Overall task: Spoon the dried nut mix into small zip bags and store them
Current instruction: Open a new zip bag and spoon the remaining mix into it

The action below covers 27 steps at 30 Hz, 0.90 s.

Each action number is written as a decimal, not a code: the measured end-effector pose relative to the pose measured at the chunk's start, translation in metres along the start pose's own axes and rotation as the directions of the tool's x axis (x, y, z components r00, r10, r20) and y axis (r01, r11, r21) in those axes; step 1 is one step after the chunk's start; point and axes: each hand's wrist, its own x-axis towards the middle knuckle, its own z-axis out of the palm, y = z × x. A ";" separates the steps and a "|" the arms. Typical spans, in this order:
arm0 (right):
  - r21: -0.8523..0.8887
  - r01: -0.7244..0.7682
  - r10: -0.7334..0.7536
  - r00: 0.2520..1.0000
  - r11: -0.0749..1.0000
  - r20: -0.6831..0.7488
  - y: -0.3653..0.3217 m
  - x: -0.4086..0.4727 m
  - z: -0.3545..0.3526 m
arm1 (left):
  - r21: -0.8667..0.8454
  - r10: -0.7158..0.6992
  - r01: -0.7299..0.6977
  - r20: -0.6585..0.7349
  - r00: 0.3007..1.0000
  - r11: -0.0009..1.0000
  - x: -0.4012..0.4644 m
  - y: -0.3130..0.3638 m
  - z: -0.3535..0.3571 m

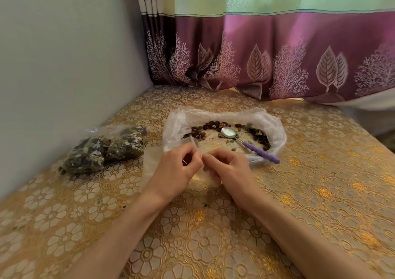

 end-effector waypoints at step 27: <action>0.269 -0.237 0.277 0.953 0.933 -0.120 -0.011 0.020 -0.038 | -0.409 -0.398 0.303 -0.170 0.901 0.861 0.009 -0.010 -0.043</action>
